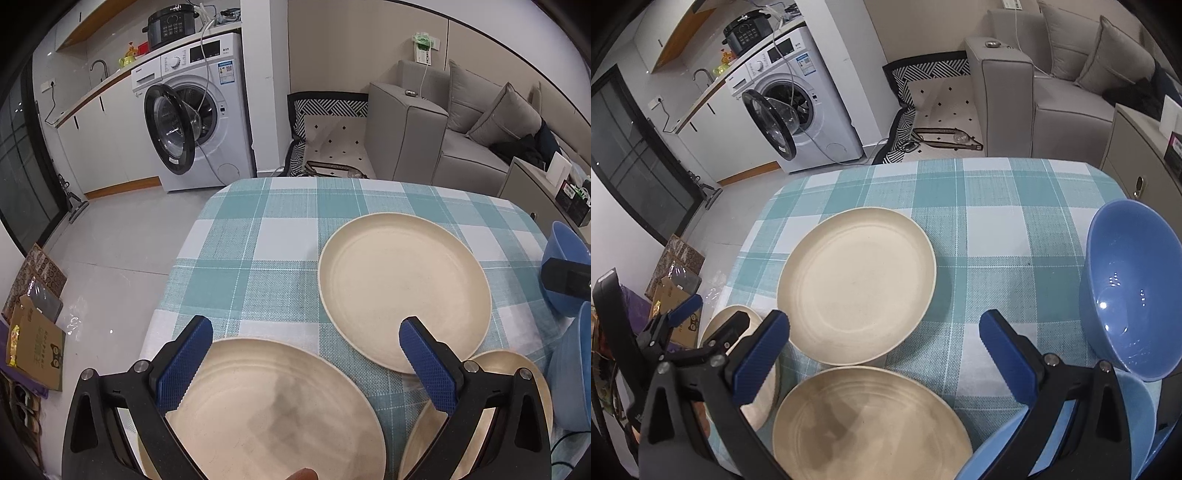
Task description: Organize plates and bowls
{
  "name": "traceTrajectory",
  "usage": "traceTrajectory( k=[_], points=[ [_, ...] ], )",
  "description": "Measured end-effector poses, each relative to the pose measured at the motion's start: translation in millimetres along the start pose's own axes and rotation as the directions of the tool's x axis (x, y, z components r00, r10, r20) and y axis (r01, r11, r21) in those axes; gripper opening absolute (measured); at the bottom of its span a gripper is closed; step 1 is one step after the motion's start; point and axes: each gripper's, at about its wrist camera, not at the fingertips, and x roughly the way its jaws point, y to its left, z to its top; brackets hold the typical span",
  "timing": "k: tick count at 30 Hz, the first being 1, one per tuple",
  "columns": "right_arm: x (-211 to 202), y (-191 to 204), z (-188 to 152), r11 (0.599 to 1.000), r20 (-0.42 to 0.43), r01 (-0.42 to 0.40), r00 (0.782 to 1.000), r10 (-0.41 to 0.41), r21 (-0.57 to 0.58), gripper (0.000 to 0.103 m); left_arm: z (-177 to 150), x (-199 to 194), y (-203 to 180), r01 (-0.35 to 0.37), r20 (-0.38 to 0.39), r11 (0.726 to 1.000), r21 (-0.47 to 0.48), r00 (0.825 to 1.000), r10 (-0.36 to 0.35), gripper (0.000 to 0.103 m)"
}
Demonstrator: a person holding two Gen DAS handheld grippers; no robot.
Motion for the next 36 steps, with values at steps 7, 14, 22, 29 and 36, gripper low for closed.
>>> traceTrajectory(
  k=[7, 14, 22, 29, 36],
  points=[
    [16, -2, 5, 1.000, -0.033, -0.004, 0.999, 0.004, 0.026, 0.103, 1, 20, -7, -0.010, -0.045, 1.000, 0.013, 0.999, 0.010, 0.103],
    [33, -3, 8, 0.998, -0.074, 0.004, 0.997, 0.001, 0.064, 0.103, 4, 38, -13, -0.005, -0.085, 1.000, 0.027, 0.996, 0.007, 0.103],
    [55, -4, 10, 0.995, -0.126, 0.007, 0.992, 0.006, 0.101, 0.103, 6, 51, -13, 0.020, -0.115, 1.000, 0.019, 0.993, -0.018, 0.103],
    [74, -9, 10, 0.988, -0.178, 0.013, 0.984, 0.015, 0.155, 0.097, 9, 58, -16, 0.043, -0.132, 0.999, 0.020, 0.990, -0.040, 0.102],
    [87, -19, 9, 0.978, -0.198, 0.003, 0.979, 0.039, 0.210, 0.089, 8, 72, -15, 0.075, -0.191, 0.997, -0.002, 0.979, -0.074, 0.075]
  ],
)
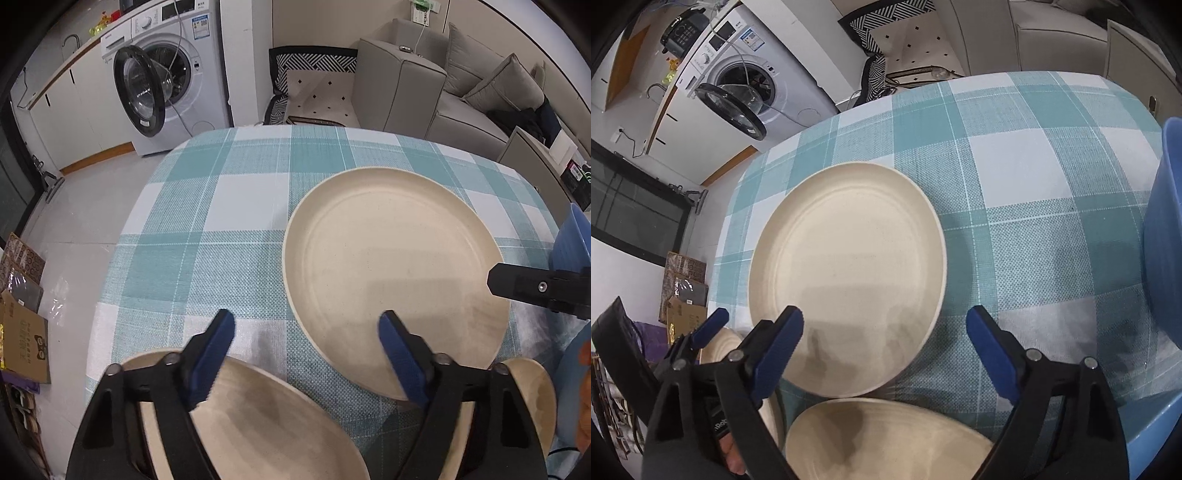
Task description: Organize plates and bowls
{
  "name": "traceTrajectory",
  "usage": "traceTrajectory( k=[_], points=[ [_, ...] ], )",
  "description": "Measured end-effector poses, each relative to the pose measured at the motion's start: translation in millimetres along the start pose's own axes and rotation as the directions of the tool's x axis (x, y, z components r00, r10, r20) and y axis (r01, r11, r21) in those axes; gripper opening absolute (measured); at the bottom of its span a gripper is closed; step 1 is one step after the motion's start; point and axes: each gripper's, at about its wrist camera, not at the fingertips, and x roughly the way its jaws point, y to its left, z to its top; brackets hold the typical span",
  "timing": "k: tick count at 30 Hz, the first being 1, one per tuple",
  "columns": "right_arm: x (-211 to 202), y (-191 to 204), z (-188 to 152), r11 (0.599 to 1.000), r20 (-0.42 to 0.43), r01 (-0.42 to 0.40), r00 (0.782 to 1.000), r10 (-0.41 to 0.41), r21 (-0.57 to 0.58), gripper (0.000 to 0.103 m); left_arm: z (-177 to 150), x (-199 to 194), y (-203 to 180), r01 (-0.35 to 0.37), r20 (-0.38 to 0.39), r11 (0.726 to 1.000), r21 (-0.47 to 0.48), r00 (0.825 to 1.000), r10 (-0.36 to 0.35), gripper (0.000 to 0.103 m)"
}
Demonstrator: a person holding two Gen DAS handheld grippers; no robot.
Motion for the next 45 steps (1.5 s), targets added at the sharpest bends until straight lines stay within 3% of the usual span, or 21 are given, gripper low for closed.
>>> traceTrajectory(
  k=[5, 7, 10, 18, 24, 30, 45],
  points=[
    [9, -5, 2, 1.000, -0.021, 0.016, 1.000, -0.016, 0.015, 0.074, -1, 9, 1, 0.009, -0.027, 1.000, -0.015, 1.000, -0.009, 0.063],
    [13, -4, 2, 1.000, -0.032, 0.018, 0.999, -0.018, 0.009, 0.062, -1, 11, 1, 0.009, -0.032, 1.000, -0.015, 0.999, -0.009, 0.058],
    [16, -2, 3, 0.999, -0.038, 0.032, 0.999, -0.032, 0.000, 0.051, -2, 14, -1, 0.004, -0.039, 1.000, -0.006, 0.999, -0.004, 0.047],
    [16, -2, 1, 0.998, -0.034, 0.059, 0.998, -0.060, -0.022, 0.038, -3, 17, -6, -0.001, -0.046, 1.000, 0.027, 0.999, 0.003, 0.034],
    [15, 0, -1, 0.995, -0.018, 0.091, 0.996, -0.092, -0.044, 0.027, -5, 13, -11, -0.030, -0.021, 0.998, 0.055, 0.999, 0.031, 0.029],
    [14, 3, -3, 0.988, 0.002, 0.144, 0.990, -0.144, -0.061, 0.021, -6, 6, -13, -0.033, 0.013, 0.997, 0.073, 0.999, 0.032, 0.028],
    [10, 12, -12, 0.963, 0.061, 0.242, 0.970, -0.236, -0.123, 0.019, -7, -4, -19, -0.066, 0.074, 0.993, 0.096, 0.995, 0.059, 0.028]
  ],
)
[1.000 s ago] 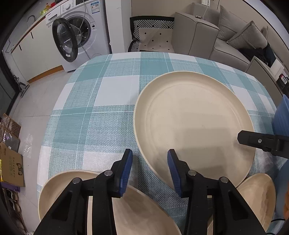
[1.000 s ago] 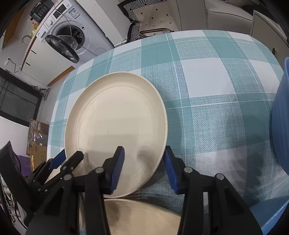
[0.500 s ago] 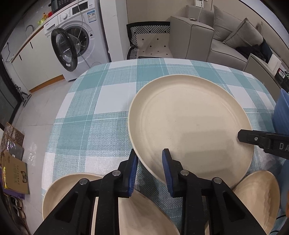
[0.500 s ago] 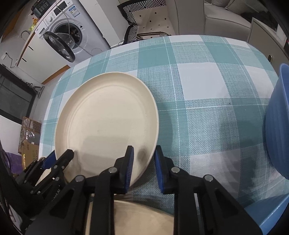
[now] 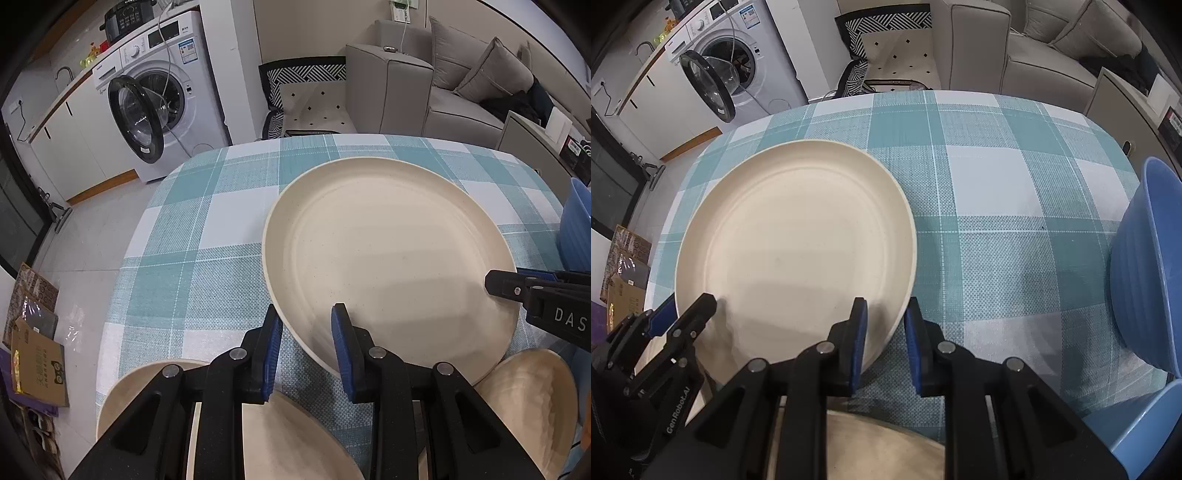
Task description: Organize plates and bowls
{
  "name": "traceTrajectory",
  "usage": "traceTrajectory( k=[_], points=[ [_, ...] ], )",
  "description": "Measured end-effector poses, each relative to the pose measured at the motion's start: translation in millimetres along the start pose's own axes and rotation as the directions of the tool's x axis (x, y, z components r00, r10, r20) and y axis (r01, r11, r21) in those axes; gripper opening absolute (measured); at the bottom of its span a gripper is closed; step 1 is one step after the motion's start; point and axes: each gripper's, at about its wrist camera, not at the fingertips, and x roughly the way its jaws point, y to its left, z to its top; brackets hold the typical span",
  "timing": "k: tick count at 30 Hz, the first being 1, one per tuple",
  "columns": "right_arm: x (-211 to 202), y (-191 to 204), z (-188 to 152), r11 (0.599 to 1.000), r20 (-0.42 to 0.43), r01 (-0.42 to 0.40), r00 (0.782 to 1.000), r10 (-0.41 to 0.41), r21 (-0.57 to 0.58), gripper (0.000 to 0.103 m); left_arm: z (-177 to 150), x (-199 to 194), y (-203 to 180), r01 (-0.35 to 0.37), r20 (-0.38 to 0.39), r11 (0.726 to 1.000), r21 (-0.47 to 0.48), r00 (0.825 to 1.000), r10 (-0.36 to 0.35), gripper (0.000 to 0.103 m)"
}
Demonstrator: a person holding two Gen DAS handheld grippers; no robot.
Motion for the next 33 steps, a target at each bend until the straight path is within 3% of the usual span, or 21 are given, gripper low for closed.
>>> traceTrajectory(
  k=[20, 33],
  points=[
    [-48, 3, -15, 0.999, 0.087, -0.042, 0.995, 0.043, -0.017, 0.019, -6, -56, 2, -0.021, 0.092, 1.000, -0.010, 0.996, 0.022, 0.028],
    [-82, 2, -38, 0.997, 0.132, -0.061, 0.989, 0.065, -0.036, 0.019, -30, -107, -5, -0.036, 0.151, 0.999, -0.012, 0.988, 0.038, 0.028]
  ],
)
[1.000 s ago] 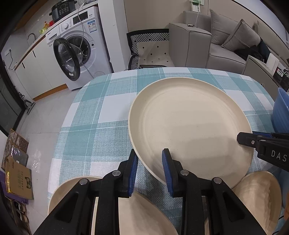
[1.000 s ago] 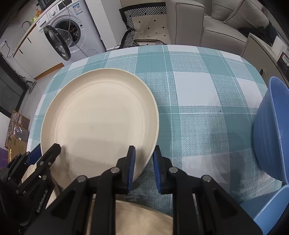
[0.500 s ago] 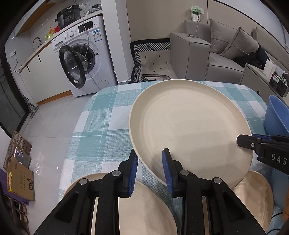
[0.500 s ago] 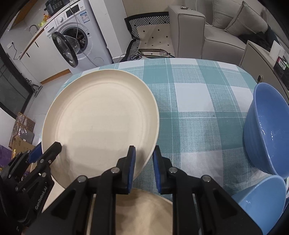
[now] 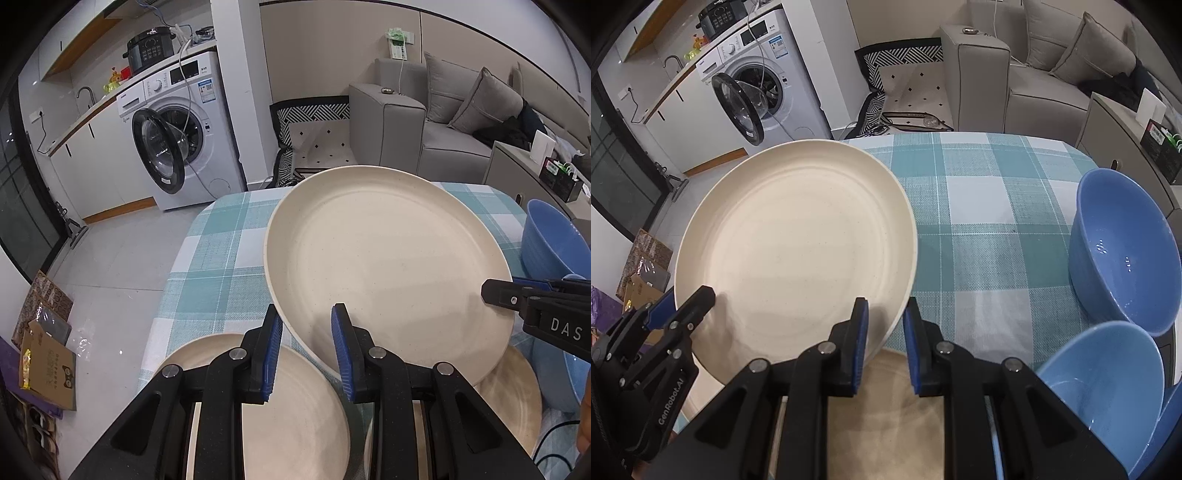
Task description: Organize plates and bowls
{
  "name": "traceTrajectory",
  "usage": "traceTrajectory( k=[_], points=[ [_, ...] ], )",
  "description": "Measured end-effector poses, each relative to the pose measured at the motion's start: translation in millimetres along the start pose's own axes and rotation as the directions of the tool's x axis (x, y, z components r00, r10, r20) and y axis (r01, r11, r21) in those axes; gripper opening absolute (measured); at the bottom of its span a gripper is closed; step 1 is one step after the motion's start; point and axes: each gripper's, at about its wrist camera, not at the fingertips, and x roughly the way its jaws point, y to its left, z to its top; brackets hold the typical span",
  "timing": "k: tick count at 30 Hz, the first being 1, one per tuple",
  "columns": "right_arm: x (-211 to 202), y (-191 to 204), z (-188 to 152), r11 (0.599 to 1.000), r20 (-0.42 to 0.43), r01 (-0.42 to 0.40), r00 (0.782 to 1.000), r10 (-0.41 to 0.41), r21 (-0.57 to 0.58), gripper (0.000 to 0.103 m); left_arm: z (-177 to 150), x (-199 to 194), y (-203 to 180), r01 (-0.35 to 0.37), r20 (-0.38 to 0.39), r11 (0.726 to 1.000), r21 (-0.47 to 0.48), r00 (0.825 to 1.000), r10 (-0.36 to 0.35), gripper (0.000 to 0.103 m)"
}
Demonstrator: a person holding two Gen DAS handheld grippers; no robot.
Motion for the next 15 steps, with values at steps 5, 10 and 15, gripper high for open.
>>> traceTrajectory(
  k=[5, 10, 15],
  points=[
    [-12, 1, -10, 1.000, 0.014, -0.005, 1.000, 0.005, -0.011, 0.019, -7, -18, -1, -0.003, 0.018, 1.000, -0.008, 1.000, 0.003, 0.028],
    [-25, 1, -20, 1.000, 0.030, -0.010, 0.999, 0.011, -0.019, 0.019, -16, -33, -4, -0.003, 0.027, 1.000, -0.010, 1.000, 0.004, 0.028],
    [-38, 0, -29, 1.000, 0.044, -0.012, 0.999, 0.013, -0.029, 0.019, -25, -47, -6, 0.001, 0.041, 1.000, -0.016, 0.999, 0.000, 0.028]
  ],
)
